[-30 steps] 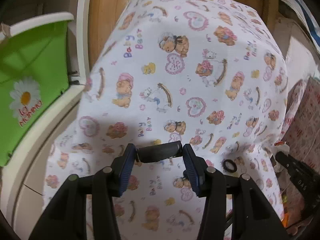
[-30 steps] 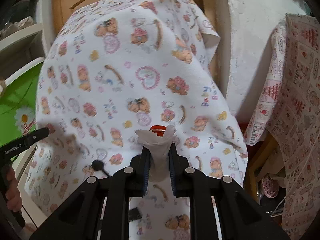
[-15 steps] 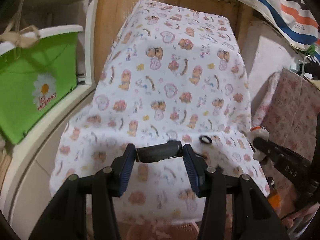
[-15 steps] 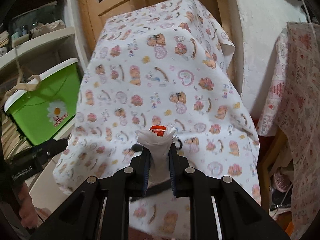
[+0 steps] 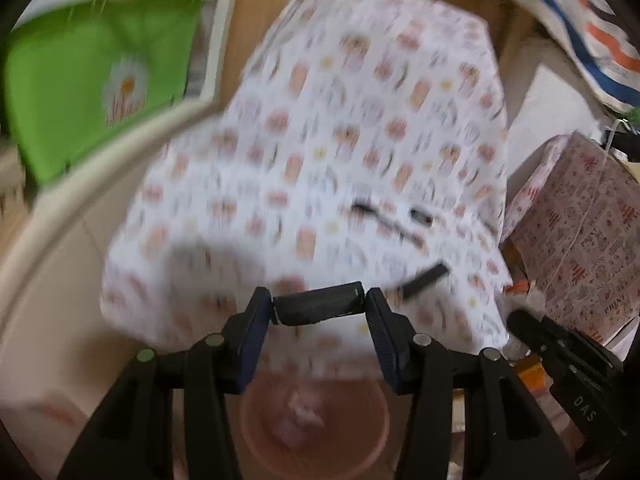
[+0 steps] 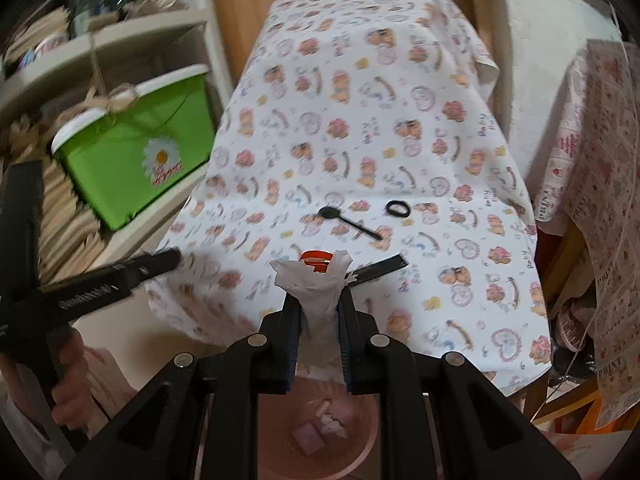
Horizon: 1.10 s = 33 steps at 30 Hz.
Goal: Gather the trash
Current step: 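Carry the black cylinder and white tissue over the pink wastebasket with both grippers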
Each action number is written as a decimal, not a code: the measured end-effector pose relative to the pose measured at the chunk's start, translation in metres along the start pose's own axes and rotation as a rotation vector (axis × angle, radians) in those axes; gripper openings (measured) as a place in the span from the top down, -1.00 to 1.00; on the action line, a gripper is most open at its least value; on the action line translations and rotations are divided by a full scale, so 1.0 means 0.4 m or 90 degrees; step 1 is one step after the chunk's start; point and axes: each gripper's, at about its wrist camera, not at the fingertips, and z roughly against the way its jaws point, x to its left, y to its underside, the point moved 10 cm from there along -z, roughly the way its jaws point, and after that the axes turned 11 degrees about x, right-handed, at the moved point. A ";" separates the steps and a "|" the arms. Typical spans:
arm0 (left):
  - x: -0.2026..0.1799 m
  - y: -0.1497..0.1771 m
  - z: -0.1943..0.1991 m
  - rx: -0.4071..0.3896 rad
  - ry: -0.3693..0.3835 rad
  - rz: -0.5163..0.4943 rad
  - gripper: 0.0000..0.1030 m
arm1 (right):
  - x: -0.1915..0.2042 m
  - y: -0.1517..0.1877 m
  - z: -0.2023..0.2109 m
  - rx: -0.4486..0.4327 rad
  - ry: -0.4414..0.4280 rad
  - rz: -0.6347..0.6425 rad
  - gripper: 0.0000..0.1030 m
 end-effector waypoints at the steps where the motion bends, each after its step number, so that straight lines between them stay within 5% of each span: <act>1: 0.001 0.018 -0.010 0.016 0.003 0.003 0.10 | 0.009 0.003 -0.004 0.002 -0.002 0.006 0.67; 5: 0.006 0.011 -0.012 0.020 -0.027 -0.036 0.10 | 0.041 0.032 -0.055 0.041 -0.005 0.036 0.67; 13: 0.026 0.078 -0.093 0.126 0.022 -0.011 0.10 | 0.052 0.100 -0.124 0.113 -0.027 0.039 0.67; 21: 0.043 0.153 -0.181 0.208 -0.037 -0.051 0.10 | 0.037 0.169 -0.196 0.183 -0.028 0.043 0.67; 33: 0.107 0.235 -0.311 0.297 -0.063 -0.012 0.10 | 0.034 0.332 -0.362 0.315 -0.022 0.037 0.67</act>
